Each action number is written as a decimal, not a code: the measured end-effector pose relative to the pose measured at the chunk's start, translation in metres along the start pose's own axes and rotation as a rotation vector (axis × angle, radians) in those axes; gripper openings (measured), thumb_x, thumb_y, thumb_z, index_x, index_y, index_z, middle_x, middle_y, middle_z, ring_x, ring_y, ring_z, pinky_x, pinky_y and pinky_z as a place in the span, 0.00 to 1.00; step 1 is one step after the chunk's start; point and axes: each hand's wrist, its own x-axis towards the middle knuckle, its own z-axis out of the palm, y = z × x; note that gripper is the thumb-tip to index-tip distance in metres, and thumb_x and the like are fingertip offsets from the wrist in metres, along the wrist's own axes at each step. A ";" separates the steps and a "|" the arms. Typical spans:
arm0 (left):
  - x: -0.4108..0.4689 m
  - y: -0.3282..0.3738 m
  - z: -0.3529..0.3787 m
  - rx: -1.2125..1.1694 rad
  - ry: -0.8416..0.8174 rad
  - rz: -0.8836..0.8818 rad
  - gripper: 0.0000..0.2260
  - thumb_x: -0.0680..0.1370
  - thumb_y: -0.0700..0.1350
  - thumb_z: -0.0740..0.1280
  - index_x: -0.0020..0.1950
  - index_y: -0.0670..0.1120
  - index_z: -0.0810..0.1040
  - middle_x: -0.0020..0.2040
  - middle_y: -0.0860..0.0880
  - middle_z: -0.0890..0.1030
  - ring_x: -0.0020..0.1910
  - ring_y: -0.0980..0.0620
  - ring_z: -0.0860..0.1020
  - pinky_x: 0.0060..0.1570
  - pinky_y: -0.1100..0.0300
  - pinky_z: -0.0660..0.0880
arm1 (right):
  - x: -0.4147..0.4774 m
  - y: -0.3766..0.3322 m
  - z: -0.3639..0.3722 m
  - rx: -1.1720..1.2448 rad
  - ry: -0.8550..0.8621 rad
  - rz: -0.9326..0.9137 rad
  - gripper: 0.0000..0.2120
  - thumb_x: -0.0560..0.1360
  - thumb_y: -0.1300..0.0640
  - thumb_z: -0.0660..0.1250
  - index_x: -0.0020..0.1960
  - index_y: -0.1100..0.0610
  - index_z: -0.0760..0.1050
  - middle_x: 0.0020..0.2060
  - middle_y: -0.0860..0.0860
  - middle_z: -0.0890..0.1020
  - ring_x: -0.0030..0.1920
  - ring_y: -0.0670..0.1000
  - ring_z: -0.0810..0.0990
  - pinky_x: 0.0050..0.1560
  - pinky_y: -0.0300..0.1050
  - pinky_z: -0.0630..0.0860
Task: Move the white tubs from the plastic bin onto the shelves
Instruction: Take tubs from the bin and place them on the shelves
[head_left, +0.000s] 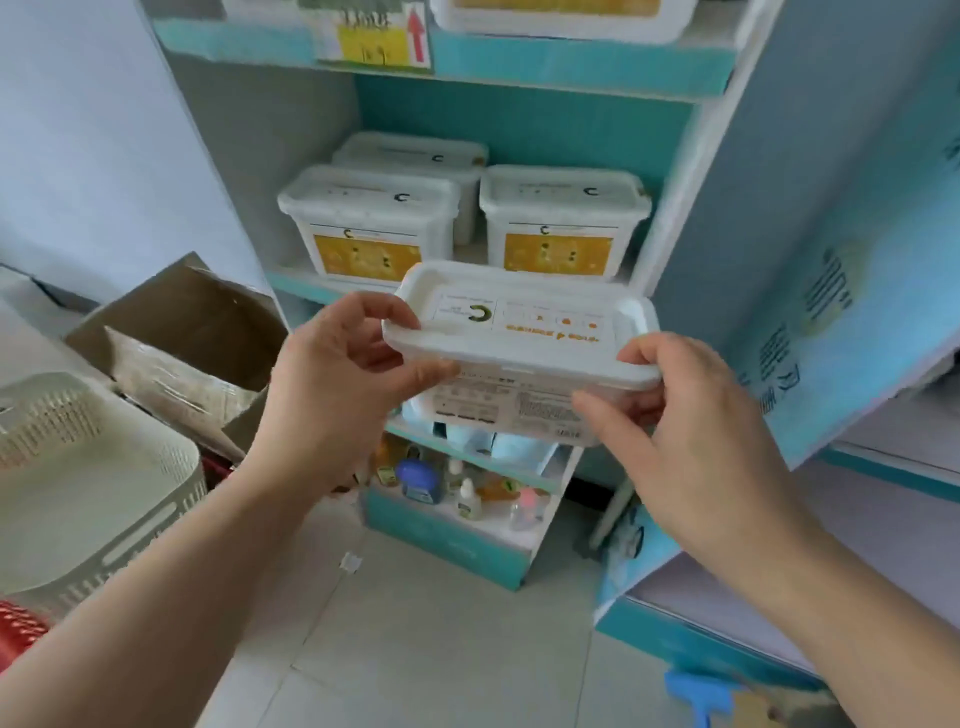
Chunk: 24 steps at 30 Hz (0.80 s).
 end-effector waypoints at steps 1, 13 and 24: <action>0.015 -0.001 -0.007 0.000 -0.005 0.025 0.16 0.64 0.44 0.75 0.48 0.42 0.75 0.45 0.52 0.86 0.46 0.55 0.84 0.43 0.61 0.81 | 0.009 -0.007 0.006 -0.007 0.009 -0.008 0.16 0.74 0.48 0.68 0.58 0.52 0.68 0.52 0.46 0.71 0.44 0.41 0.76 0.41 0.30 0.72; 0.115 -0.021 0.003 0.014 -0.088 0.033 0.13 0.70 0.45 0.76 0.49 0.48 0.76 0.46 0.47 0.85 0.44 0.49 0.84 0.47 0.50 0.81 | 0.097 -0.013 0.042 -0.302 0.049 0.057 0.28 0.73 0.45 0.67 0.64 0.59 0.61 0.60 0.58 0.63 0.61 0.58 0.65 0.55 0.48 0.72; 0.134 -0.040 0.026 0.074 -0.114 -0.003 0.11 0.70 0.47 0.76 0.48 0.50 0.79 0.46 0.50 0.84 0.43 0.53 0.84 0.44 0.51 0.81 | 0.114 0.001 0.058 -0.311 0.046 0.095 0.25 0.76 0.47 0.64 0.67 0.58 0.63 0.66 0.58 0.66 0.62 0.58 0.68 0.63 0.56 0.69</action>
